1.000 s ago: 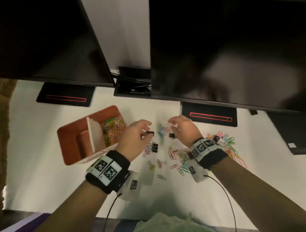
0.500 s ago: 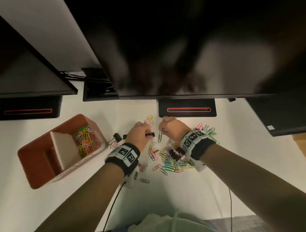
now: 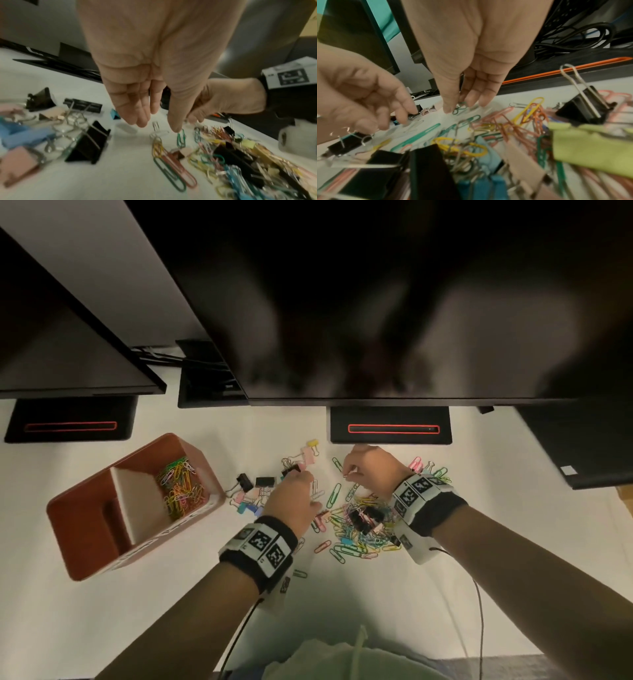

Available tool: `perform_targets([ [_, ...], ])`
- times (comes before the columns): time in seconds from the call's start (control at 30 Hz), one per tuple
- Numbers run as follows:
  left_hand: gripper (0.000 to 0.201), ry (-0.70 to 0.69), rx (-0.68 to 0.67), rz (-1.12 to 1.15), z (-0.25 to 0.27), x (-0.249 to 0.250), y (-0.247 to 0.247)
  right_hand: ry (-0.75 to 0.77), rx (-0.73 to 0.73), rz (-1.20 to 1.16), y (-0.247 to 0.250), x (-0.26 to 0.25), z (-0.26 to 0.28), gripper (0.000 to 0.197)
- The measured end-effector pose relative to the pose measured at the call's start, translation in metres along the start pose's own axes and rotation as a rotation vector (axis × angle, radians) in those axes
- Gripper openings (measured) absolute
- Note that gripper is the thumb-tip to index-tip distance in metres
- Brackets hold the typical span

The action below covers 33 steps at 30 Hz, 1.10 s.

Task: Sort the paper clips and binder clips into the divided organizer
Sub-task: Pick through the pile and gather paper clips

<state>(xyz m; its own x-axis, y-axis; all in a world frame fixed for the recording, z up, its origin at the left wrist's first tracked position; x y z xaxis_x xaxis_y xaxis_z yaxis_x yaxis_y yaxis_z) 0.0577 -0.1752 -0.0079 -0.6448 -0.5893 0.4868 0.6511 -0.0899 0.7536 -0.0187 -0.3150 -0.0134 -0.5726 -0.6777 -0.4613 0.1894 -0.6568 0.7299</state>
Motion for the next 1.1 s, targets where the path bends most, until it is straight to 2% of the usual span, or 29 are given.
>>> perform_targets([
  [0.07, 0.041, 0.012, -0.016, -0.027, -0.003, 0.005, -0.007, 0.079, -0.014, 0.008, -0.003, -0.009, 0.001, 0.010],
  [0.13, 0.037, 0.001, 0.019, -0.017, -0.008, 0.007, -0.009, 0.153, -0.088, 0.056, -0.012, -0.019, 0.002, 0.010],
  [0.27, 0.018, -0.035, 0.072, 0.016, -0.017, 0.005, -0.007, 0.202, -0.152, 0.158, -0.021, -0.028, 0.005, 0.025],
  [0.53, 0.020, -0.078, -0.023, -0.033, -0.023, -0.002, -0.012, 0.082, -0.185, 0.116, -0.023, -0.022, 0.009, 0.021],
  [0.67, 0.016, -0.110, -0.060, -0.051, -0.023, -0.005, -0.009, 0.095, -0.204, 0.157, -0.021, -0.023, 0.008, 0.019],
  [0.8, 0.008, -0.199, -0.100, 0.022, -0.012, -0.005, 0.005, 0.015, -0.067, 0.012, 0.004, -0.006, 0.006, 0.012],
  [0.9, 0.028, -0.235, -0.221, -0.017, 0.001, -0.002, 0.003, -0.087, 0.007, -0.078, 0.016, 0.007, 0.002, 0.020],
  [0.97, 0.048, -0.244, -0.315, -0.104, 0.007, -0.001, -0.006, -0.124, -0.028, -0.100, 0.013, 0.006, -0.002, 0.033],
  [1.0, 0.052, -0.246, -0.349, -0.152, 0.009, 0.000, -0.012, -0.138, -0.047, -0.101, 0.010, 0.003, -0.006, 0.036],
  [1.1, 0.035, -0.259, -0.341, -0.242, 0.009, 0.003, -0.022, -0.179, -0.067, -0.076, 0.001, -0.003, -0.016, 0.036],
])
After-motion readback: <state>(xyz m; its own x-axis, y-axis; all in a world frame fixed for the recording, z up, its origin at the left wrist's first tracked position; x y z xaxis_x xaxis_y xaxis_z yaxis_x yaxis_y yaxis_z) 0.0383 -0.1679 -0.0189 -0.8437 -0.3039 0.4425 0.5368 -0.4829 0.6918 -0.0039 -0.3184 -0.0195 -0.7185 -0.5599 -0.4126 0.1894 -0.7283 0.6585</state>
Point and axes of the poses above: each hand's wrist, its own z-axis away from the middle knuckle, its own y-axis out of the back of the hand, x = y × z, the point moved 5 cm from there along -z, towards the middle knuckle, and after that the axes turned 9 degrees about -y, right-handed, at the moved point
